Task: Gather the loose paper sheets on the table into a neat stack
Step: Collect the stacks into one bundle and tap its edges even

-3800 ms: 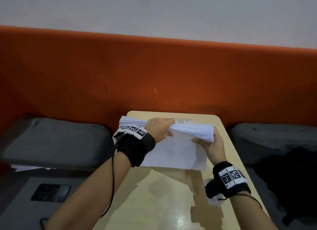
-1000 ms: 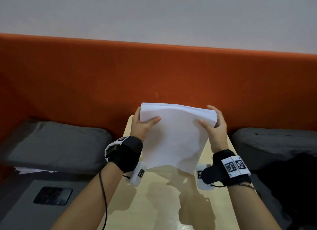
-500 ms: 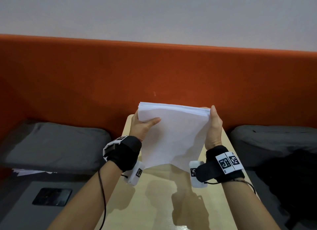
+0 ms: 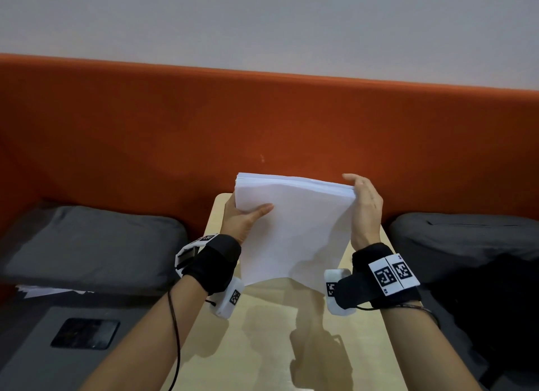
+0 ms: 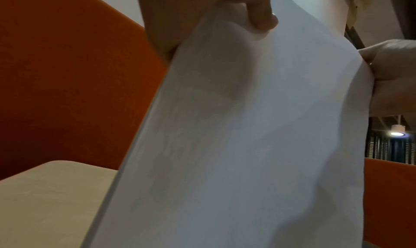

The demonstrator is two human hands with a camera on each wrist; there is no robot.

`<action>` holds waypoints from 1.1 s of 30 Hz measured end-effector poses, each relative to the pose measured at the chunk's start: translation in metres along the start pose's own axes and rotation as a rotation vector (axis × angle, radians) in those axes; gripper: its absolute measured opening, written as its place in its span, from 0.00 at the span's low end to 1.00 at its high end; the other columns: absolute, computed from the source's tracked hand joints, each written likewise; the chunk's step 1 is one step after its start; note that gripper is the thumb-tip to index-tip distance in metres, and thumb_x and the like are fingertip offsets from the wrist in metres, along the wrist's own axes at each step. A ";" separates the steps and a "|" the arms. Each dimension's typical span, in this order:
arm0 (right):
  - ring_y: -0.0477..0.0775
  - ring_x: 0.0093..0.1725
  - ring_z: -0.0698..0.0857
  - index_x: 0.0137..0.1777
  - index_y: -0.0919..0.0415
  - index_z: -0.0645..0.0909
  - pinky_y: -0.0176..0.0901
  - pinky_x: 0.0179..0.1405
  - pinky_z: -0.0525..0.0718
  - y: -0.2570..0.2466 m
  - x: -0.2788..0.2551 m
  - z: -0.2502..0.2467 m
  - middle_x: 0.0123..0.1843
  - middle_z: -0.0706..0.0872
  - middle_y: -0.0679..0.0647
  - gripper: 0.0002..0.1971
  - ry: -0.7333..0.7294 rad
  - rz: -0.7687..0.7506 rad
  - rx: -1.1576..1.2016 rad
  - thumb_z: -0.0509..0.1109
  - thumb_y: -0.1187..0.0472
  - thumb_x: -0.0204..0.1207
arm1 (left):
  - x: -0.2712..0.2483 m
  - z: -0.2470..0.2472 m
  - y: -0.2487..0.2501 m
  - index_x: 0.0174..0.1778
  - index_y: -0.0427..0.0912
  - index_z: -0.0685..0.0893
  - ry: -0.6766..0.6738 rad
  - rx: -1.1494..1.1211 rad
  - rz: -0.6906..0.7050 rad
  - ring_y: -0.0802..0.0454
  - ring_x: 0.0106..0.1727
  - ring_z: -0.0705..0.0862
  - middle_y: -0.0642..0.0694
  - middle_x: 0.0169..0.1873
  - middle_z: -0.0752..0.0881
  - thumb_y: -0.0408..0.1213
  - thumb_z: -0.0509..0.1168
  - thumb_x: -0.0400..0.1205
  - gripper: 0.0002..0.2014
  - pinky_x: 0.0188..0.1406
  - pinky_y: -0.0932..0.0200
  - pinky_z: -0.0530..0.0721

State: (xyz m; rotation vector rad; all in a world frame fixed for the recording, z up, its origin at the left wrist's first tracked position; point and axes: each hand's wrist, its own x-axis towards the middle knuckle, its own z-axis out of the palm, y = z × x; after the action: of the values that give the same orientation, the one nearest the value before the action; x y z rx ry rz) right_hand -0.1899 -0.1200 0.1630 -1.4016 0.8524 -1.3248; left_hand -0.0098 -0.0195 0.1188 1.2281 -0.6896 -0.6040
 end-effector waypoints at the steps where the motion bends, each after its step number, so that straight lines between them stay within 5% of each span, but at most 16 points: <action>1: 0.50 0.49 0.78 0.45 0.48 0.82 0.45 0.51 0.73 -0.001 -0.001 0.000 0.44 0.82 0.46 0.14 -0.007 0.002 0.010 0.56 0.47 0.74 | 0.001 0.000 0.001 0.55 0.34 0.81 -0.001 -0.004 -0.001 0.64 0.36 0.88 0.48 0.42 0.87 0.22 0.75 0.68 0.20 0.35 0.70 0.84; 5: 0.45 0.51 0.83 0.56 0.49 0.78 0.37 0.49 0.81 0.017 -0.008 -0.010 0.52 0.83 0.48 0.33 -0.120 0.032 0.060 0.63 0.26 0.61 | 0.002 -0.002 0.004 0.53 0.36 0.80 -0.011 -0.014 -0.004 0.63 0.36 0.88 0.50 0.41 0.87 0.24 0.77 0.65 0.22 0.34 0.69 0.84; 8: 0.48 0.46 0.86 0.52 0.52 0.80 0.31 0.36 0.84 0.039 -0.027 -0.013 0.46 0.87 0.46 0.22 -0.166 0.097 0.069 0.77 0.43 0.60 | -0.001 0.000 0.001 0.46 0.40 0.82 0.009 0.012 -0.029 0.62 0.34 0.88 0.49 0.39 0.87 0.21 0.73 0.69 0.15 0.33 0.67 0.84; 11: 0.53 0.44 0.86 0.47 0.52 0.81 0.39 0.38 0.83 0.039 -0.030 -0.006 0.43 0.87 0.49 0.07 -0.101 0.134 0.075 0.75 0.62 0.72 | -0.003 0.007 0.007 0.50 0.36 0.82 0.056 0.002 0.013 0.66 0.32 0.87 0.49 0.39 0.86 0.20 0.72 0.71 0.14 0.34 0.67 0.84; 18: 0.36 0.38 0.86 0.47 0.51 0.80 0.31 0.37 0.83 0.001 -0.007 0.002 0.43 0.87 0.46 0.07 -0.123 -0.050 0.125 0.71 0.65 0.75 | 0.007 0.009 0.049 0.56 0.33 0.80 0.032 -0.069 0.160 0.64 0.35 0.88 0.53 0.37 0.89 0.18 0.71 0.71 0.19 0.35 0.69 0.84; 23: 0.41 0.44 0.88 0.54 0.61 0.82 0.31 0.39 0.83 0.023 -0.018 -0.009 0.47 0.90 0.48 0.16 -0.178 0.022 0.013 0.80 0.65 0.66 | -0.003 -0.006 0.021 0.49 0.44 0.77 -0.032 0.077 0.054 0.69 0.35 0.85 0.52 0.40 0.85 0.24 0.77 0.66 0.21 0.35 0.68 0.83; 26: 0.41 0.39 0.88 0.48 0.55 0.85 0.32 0.35 0.84 0.030 -0.021 -0.010 0.41 0.91 0.45 0.13 -0.167 0.122 0.041 0.78 0.69 0.67 | -0.008 0.000 0.012 0.53 0.38 0.80 -0.010 0.092 -0.020 0.70 0.31 0.85 0.51 0.40 0.85 0.21 0.74 0.69 0.19 0.32 0.68 0.83; 33: 0.41 0.41 0.88 0.52 0.55 0.81 0.35 0.39 0.85 0.000 -0.011 -0.006 0.45 0.88 0.47 0.14 -0.082 -0.040 0.143 0.77 0.67 0.68 | 0.002 0.009 0.043 0.54 0.42 0.79 -0.004 0.013 0.128 0.64 0.39 0.87 0.51 0.43 0.87 0.20 0.71 0.71 0.19 0.36 0.66 0.85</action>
State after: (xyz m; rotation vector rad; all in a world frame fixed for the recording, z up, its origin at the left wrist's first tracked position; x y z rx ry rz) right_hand -0.1979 -0.1107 0.1598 -1.3574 0.6653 -1.3225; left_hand -0.0130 -0.0162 0.1625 1.1850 -0.7704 -0.4970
